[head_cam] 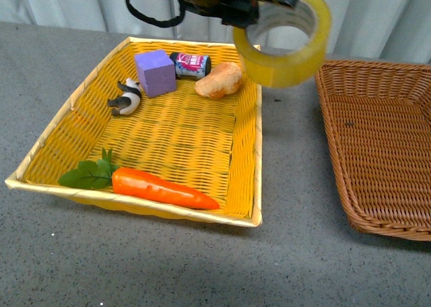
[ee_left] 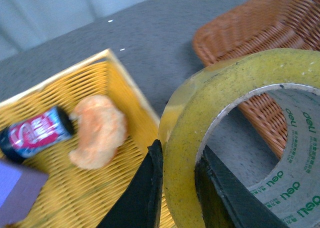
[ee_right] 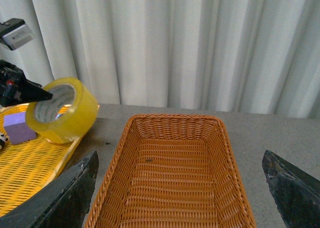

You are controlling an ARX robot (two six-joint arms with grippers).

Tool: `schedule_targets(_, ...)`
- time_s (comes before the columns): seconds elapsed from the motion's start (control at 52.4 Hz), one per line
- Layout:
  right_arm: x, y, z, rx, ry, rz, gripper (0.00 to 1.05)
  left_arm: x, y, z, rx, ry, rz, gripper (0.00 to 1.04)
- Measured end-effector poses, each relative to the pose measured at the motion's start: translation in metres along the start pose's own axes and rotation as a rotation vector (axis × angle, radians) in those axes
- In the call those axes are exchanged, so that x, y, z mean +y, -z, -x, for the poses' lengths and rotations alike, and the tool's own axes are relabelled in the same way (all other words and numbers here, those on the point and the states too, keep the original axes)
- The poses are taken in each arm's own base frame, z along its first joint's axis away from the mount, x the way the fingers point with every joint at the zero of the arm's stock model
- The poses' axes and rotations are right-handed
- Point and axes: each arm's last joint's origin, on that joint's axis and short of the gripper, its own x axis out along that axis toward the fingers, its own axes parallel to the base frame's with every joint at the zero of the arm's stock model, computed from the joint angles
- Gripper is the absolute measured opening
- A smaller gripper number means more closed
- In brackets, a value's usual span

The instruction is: Move tape to another basket

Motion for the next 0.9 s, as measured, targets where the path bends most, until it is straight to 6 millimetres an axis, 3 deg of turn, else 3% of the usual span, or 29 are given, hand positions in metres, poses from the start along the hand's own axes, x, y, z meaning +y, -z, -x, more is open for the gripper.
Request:
schedule_targets(0.172, 0.000, 0.000, 0.000, 0.000, 0.000, 0.000, 0.96, -0.028, -0.001, -0.003, -0.005, 0.170, -0.268, 0.16)
schedule_targets(0.363, 0.000, 0.000, 0.000, 0.000, -0.001, 0.000, 0.96, -0.033, -0.002, -0.011, 0.012, 0.234, -0.492, 0.16)
schedule_targets(0.592, 0.000, 0.000, 0.000, 0.000, 0.000, 0.000, 0.96, -0.036, -0.022, -0.021, -0.016, 0.281, -0.626, 0.16)
schedule_targets(0.897, 0.000, 0.000, 0.000, 0.000, 0.000, 0.000, 0.96, -0.042, -0.023, -0.021, -0.017, 0.313, -0.672, 0.16)
